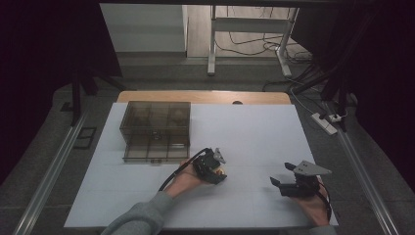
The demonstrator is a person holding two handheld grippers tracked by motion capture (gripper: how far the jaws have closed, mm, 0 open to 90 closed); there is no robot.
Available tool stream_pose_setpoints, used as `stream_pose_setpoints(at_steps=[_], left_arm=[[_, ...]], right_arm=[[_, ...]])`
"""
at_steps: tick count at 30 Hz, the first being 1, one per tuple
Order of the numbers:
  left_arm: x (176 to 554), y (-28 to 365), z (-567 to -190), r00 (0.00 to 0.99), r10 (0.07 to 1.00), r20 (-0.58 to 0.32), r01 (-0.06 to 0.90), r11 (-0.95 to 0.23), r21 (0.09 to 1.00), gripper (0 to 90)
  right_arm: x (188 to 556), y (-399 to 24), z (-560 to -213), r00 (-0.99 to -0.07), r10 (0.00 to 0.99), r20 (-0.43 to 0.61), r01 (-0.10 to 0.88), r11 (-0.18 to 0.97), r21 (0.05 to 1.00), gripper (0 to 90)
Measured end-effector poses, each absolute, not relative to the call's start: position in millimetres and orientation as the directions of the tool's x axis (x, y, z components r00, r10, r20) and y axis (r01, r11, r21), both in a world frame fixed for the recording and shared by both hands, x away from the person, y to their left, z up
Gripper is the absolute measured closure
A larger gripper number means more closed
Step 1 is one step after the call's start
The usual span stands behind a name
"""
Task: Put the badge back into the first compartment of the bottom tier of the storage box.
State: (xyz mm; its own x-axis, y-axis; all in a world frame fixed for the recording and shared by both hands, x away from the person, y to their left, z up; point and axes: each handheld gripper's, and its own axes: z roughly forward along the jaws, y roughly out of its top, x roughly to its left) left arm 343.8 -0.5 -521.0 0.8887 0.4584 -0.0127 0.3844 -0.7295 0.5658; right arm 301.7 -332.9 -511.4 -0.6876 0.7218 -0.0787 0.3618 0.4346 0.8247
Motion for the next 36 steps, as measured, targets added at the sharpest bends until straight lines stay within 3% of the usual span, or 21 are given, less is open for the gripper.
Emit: stream_pose_setpoints(at_steps=[36], left_arm=[[339, 19, -494, 0.876, 0.482, -0.02, 0.366, -0.638, 0.677, 47.2]], right_arm=[[300, -338, -509, -0.671, 0.737, -0.081, 0.358, 0.417, 0.835, 19.0]])
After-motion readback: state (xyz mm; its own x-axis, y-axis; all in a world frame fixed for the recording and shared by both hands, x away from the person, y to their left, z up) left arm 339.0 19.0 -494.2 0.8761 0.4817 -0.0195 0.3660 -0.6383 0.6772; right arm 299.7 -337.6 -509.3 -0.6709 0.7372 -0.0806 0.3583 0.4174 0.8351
